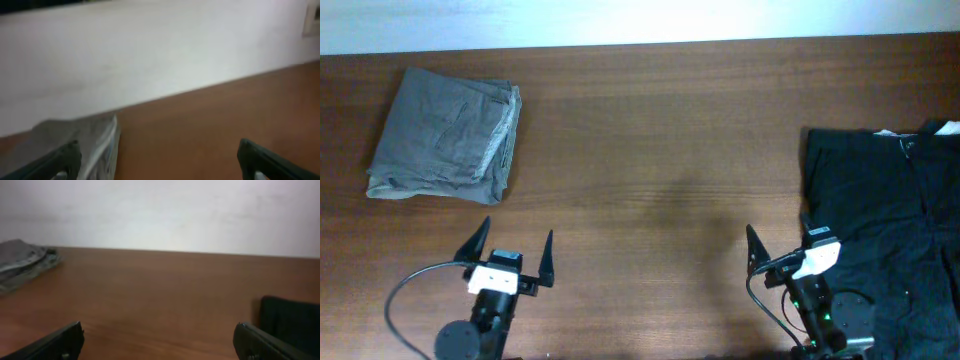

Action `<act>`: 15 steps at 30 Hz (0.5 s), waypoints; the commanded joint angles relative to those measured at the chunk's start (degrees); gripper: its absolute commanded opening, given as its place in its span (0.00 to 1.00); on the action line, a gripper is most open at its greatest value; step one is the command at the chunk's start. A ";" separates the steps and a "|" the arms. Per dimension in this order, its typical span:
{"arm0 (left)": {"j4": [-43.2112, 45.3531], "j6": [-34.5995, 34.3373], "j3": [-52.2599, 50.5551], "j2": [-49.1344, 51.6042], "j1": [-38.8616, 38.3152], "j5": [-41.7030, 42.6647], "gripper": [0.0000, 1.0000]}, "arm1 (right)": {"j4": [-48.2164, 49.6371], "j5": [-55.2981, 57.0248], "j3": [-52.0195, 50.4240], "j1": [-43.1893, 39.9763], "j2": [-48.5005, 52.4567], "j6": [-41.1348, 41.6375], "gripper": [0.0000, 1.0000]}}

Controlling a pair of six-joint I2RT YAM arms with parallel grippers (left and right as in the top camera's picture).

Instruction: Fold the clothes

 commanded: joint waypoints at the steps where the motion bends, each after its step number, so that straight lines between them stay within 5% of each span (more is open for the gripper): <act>1: -7.08 -3.04 10.84 5.75 -0.28 -0.85 0.99 | -4.85 -3.04 8.98 -0.44 6.12 1.20 0.99; 6: -14.23 -3.06 24.30 26.97 -0.31 -0.57 0.99 | -9.27 -4.44 23.45 -0.44 29.49 2.40 0.99; 15: -32.06 -2.86 53.18 61.40 -0.31 6.23 0.99 | -33.51 -5.16 64.74 -0.44 71.43 0.76 0.99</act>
